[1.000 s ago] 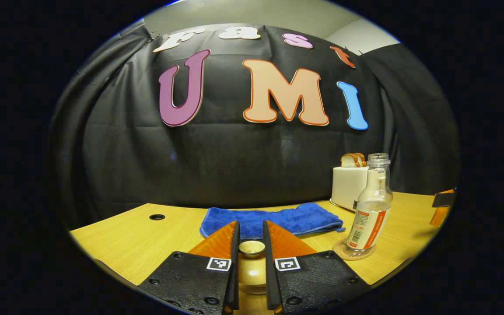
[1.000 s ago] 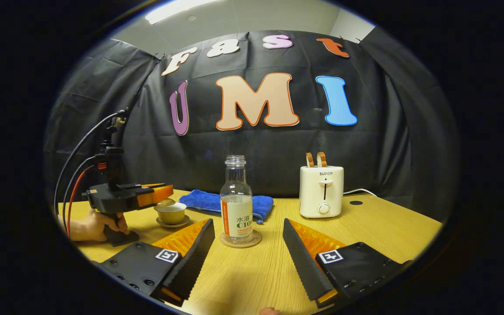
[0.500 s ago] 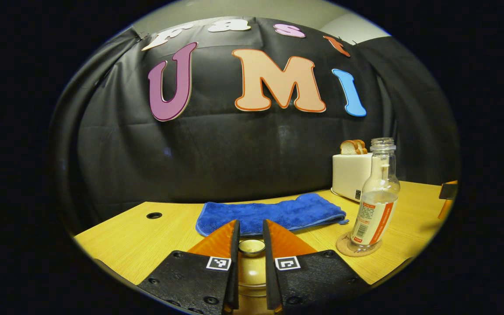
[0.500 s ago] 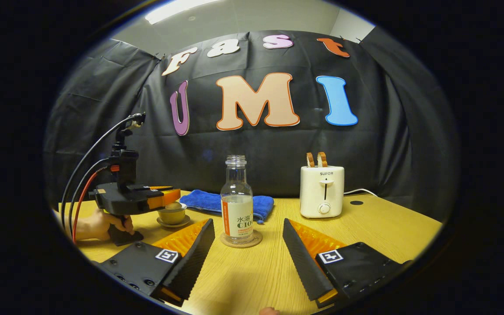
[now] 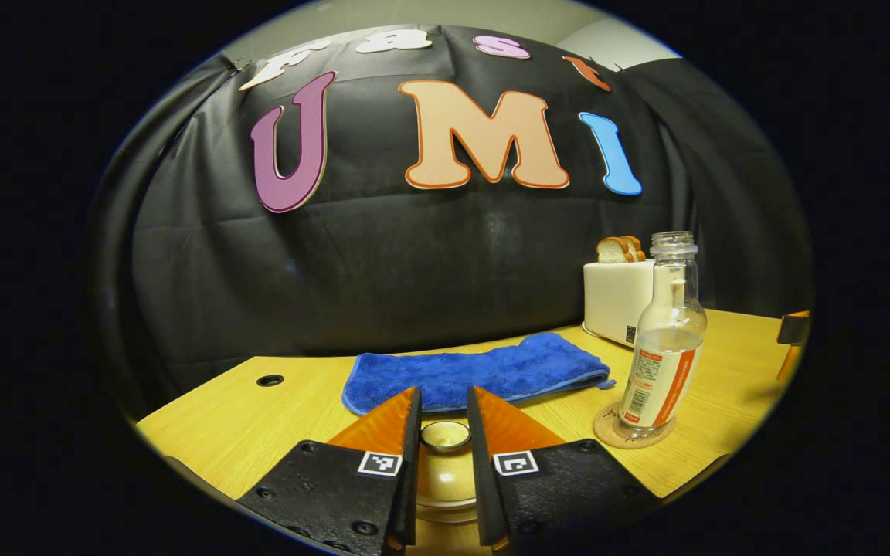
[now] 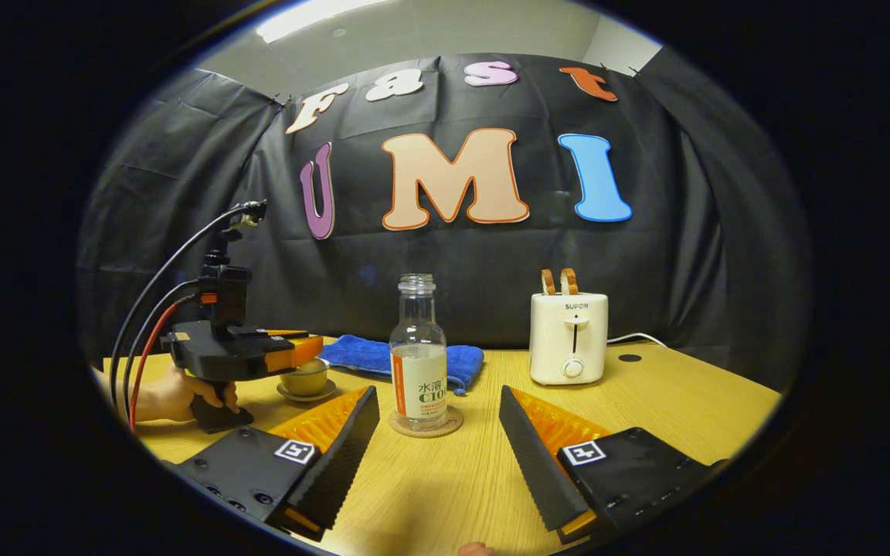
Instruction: Open the teacup lid with one hand, grasp the water bottle and pour water into the teacup with the other hand; after pouring, place the water bottle on the coaster and then close the teacup lid.
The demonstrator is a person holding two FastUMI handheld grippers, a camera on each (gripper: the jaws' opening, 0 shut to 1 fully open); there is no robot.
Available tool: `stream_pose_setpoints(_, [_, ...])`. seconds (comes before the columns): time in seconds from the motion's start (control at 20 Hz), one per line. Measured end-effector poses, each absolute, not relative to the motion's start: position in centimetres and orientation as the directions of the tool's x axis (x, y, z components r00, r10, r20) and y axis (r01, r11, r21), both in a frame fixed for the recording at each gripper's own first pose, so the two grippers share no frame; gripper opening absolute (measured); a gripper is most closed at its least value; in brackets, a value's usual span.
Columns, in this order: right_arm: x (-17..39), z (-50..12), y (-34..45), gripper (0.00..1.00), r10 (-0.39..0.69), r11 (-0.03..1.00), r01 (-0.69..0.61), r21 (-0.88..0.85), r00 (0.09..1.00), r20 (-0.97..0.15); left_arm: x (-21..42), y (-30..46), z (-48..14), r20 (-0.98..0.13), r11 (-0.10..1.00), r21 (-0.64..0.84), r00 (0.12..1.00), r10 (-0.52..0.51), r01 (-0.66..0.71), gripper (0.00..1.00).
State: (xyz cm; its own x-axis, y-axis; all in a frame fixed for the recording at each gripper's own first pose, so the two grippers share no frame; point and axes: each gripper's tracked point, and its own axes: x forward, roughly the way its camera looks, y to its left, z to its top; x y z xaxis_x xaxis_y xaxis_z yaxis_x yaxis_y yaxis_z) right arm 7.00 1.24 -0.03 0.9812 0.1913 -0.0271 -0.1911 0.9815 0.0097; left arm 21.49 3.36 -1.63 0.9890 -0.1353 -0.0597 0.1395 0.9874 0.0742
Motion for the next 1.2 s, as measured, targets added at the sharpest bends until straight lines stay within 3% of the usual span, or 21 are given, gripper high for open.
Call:
stream_pose_setpoints(0.05, [7.0, 0.0, 1.2, 0.94, 0.192, 0.981, -0.192, 0.01, 0.981, -0.027, 21.4, 3.2, -1.6, -0.058, 0.986, 0.075, 0.988, -0.141, 0.146, 0.3])
stream_pose_setpoints(0.1, [7.1, 0.0, 1.2, 1.0, 0.192, 0.981, -0.192, 0.01, 0.981, -0.027, 21.4, 3.2, -1.7, -0.061, 0.987, 0.076, 0.988, -0.139, 0.144, 0.39])
stream_pose_setpoints(0.15, [6.9, 0.0, 1.2, 0.97, 0.191, 0.982, -0.191, 0.009, 0.981, -0.027, 21.5, 3.3, -1.8, -0.063, 0.986, 0.077, 0.988, -0.14, 0.145, 0.37])
stream_pose_setpoints(0.2, [6.9, 0.0, 1.2, 0.94, 0.191, 0.982, -0.191, 0.01, 0.981, -0.027, 21.3, 3.2, -1.7, -0.065, 0.986, 0.076, 0.988, -0.142, 0.146, 0.46])
stream_pose_setpoints(0.25, [6.9, 0.0, 1.2, 0.94, 0.191, 0.981, -0.191, 0.009, 0.981, -0.027, 21.4, 3.4, -1.7, -0.064, 0.987, 0.076, 0.988, -0.14, 0.145, 0.49])
stream_pose_setpoints(0.45, [6.9, 0.0, 1.2, 0.94, 0.191, 0.981, -0.191, 0.009, 0.981, -0.027, 21.2, 3.4, -1.5, -0.052, 0.987, 0.062, 0.988, -0.147, 0.15, 0.53])
stream_pose_setpoints(0.65, [6.9, 0.0, 1.2, 0.94, 0.191, 0.982, -0.191, 0.009, 0.981, -0.027, 20.8, 4.2, -1.2, -0.029, 0.992, 0.042, 0.992, -0.121, 0.122, 0.99])
stream_pose_setpoints(0.9, [7.0, 0.0, 0.7, 0.94, 0.166, 0.986, -0.165, 0.007, 0.986, -0.026, 18.1, 4.8, -1.0, -0.016, 0.995, -0.014, 0.995, -0.097, 0.097, 0.97])
stream_pose_setpoints(0.95, [7.0, 0.0, 0.6, 0.99, 0.158, 0.987, -0.158, 0.007, 0.987, -0.025, 17.3, 4.8, -1.0, -0.015, 0.995, -0.016, 0.995, -0.097, 0.097, 0.97])
stream_pose_setpoints(1.2, [6.8, 0.1, 0.3, 0.94, 0.136, 0.991, -0.135, 0.005, 0.99, -0.024, 12.6, 5.4, -0.8, -0.015, 0.998, -0.004, 0.998, -0.069, 0.069, 0.96])
